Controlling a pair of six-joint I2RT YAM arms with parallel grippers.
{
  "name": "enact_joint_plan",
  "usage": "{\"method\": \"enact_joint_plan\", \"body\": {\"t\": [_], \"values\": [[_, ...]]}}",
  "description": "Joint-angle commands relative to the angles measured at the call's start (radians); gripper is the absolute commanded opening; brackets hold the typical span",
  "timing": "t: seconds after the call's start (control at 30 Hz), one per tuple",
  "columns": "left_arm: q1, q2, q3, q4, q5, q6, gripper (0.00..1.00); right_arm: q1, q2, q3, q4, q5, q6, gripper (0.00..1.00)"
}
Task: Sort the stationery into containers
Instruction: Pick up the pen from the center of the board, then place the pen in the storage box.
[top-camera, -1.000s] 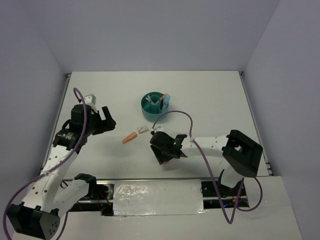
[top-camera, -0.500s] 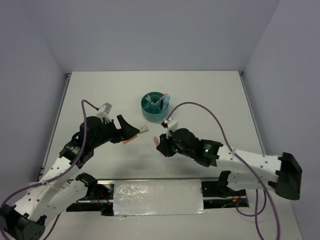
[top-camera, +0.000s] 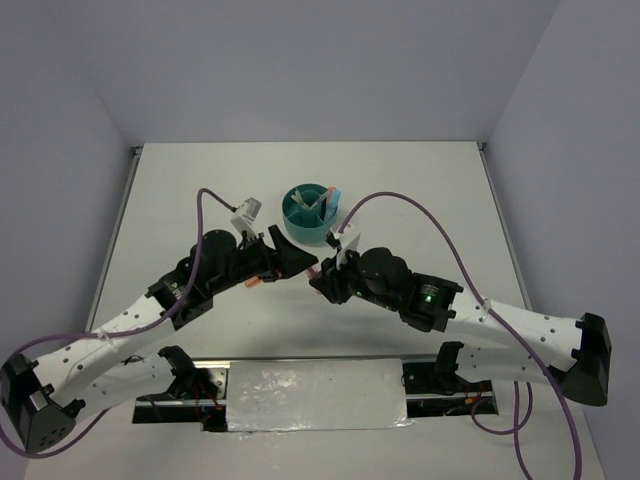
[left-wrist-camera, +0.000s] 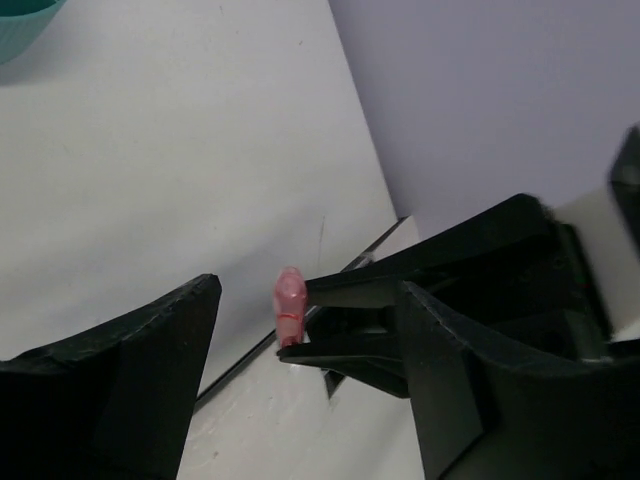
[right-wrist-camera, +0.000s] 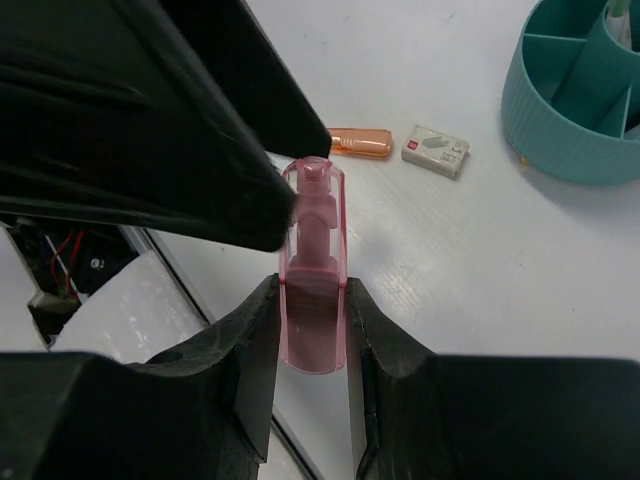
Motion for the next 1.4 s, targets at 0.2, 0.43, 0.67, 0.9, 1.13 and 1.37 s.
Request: {"method": "enact_joint_plan", "body": {"t": [0.2, 0.43, 0.67, 0.9, 1.13, 1.37], "values": [[-0.053, 0.124, 0.057, 0.035, -0.041, 0.007, 0.64, 0.007, -0.024, 0.081, 0.000, 0.039, -0.038, 0.00], [-0.056, 0.175, 0.171, -0.105, -0.199, 0.129, 0.00, -0.007, -0.035, 0.041, 0.050, 0.089, -0.018, 0.78], [0.122, 0.298, 0.329, -0.227, -0.554, 0.319, 0.00, -0.233, -0.248, -0.103, -0.032, 0.128, 0.128, 1.00], [0.347, 0.560, 0.454, -0.041, -0.457, 0.493, 0.00, -0.286, -0.375, -0.110, -0.152, 0.113, 0.102, 1.00], [0.445, 0.717, 0.541, 0.126, -0.238, 0.467, 0.00, -0.286, -0.447, -0.129, -0.183, 0.085, 0.088, 1.00], [0.453, 0.822, 0.579, 0.196, -0.107, 0.381, 0.00, -0.286, -0.472, -0.117, -0.200, 0.067, 0.079, 1.00]]}}
